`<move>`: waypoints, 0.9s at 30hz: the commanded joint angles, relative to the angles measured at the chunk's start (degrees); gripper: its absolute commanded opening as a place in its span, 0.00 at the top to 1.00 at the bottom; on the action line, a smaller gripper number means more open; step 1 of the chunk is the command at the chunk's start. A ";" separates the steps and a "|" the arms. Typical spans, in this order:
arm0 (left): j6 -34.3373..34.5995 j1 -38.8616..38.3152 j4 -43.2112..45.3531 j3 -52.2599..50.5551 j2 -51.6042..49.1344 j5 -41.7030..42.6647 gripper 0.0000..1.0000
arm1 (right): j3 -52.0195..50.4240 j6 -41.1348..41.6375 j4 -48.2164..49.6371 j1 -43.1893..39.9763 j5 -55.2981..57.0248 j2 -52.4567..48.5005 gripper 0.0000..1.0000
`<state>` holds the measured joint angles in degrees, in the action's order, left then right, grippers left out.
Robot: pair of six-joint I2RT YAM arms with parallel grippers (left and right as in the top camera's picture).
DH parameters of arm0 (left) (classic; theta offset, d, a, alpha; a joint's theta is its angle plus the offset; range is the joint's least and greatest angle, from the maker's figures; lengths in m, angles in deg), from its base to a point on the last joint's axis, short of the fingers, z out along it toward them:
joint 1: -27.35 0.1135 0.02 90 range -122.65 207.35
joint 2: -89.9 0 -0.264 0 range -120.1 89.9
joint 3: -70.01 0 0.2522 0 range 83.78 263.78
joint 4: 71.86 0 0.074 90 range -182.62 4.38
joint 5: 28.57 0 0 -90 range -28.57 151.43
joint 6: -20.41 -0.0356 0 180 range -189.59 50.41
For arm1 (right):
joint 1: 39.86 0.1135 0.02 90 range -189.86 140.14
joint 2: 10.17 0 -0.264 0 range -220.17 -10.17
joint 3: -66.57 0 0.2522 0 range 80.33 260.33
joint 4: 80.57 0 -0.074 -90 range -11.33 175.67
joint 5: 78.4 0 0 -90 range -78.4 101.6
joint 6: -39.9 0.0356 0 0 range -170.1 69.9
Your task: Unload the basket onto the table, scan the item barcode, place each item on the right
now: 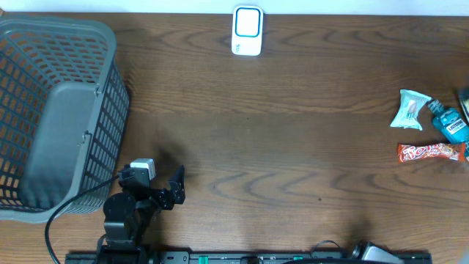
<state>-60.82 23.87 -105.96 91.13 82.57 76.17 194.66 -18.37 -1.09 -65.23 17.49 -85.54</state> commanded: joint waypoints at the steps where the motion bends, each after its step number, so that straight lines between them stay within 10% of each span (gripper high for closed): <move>1: 0.07 -0.17 -0.66 -0.37 0.24 0.26 0.04 | 0.37 -1.81 -0.50 0.13 -2.40 6.51 0.01; 16: 0.07 -0.20 -0.66 -0.37 0.24 0.26 0.04 | 0.37 -1.92 -0.96 3.02 -2.38 31.01 0.01; 27: 0.04 -0.20 -0.66 -0.39 0.24 0.26 0.04 | -8.68 -7.50 -2.73 27.52 7.15 39.45 0.01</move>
<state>-60.82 23.87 -105.96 91.13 82.57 76.17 190.22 -22.57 -4.61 -41.93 19.29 -48.41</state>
